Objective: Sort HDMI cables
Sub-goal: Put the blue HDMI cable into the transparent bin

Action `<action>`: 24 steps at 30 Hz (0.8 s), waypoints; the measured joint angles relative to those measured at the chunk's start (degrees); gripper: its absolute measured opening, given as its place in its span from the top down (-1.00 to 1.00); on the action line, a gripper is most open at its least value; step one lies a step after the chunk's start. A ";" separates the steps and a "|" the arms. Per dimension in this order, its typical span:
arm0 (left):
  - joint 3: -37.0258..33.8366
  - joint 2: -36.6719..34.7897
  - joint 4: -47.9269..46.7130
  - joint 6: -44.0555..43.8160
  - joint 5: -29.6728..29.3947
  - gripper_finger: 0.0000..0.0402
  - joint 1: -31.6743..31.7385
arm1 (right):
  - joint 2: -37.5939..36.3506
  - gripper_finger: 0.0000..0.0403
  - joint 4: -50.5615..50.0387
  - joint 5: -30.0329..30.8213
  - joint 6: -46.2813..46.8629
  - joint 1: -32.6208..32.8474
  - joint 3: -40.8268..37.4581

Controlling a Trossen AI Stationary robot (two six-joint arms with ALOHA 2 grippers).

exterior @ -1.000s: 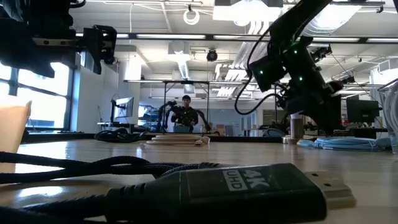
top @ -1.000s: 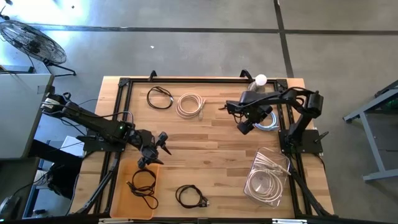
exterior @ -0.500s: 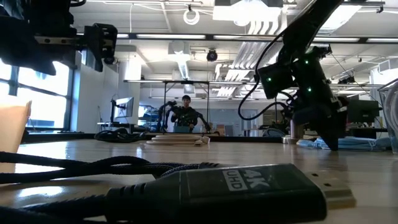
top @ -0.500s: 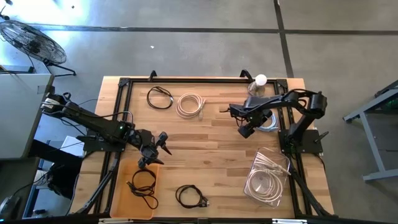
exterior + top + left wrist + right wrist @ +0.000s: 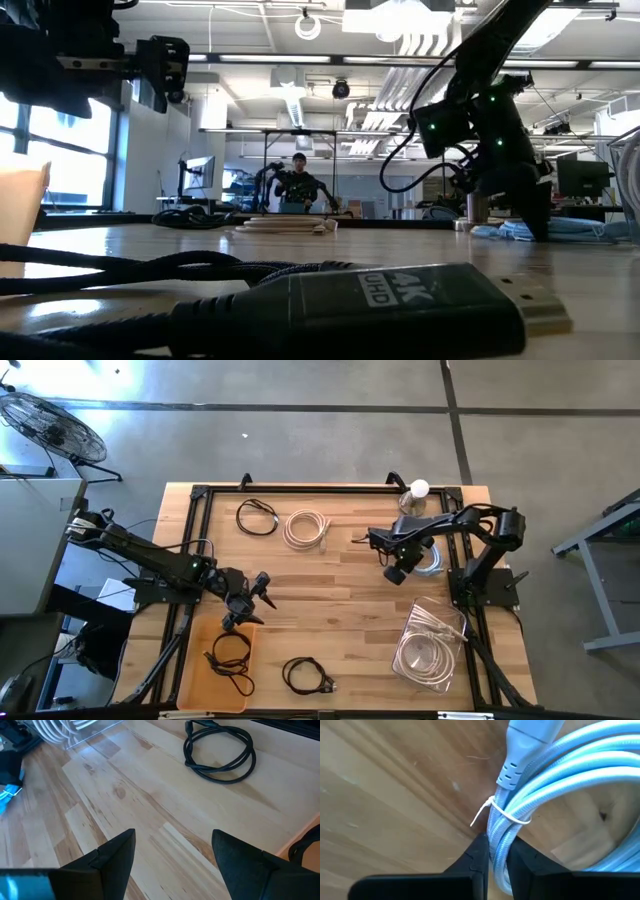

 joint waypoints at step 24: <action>0.02 -0.02 0.52 0.00 -0.04 -0.28 0.02 | 0.50 0.84 -16.08 16.57 -1.40 19.82 31.51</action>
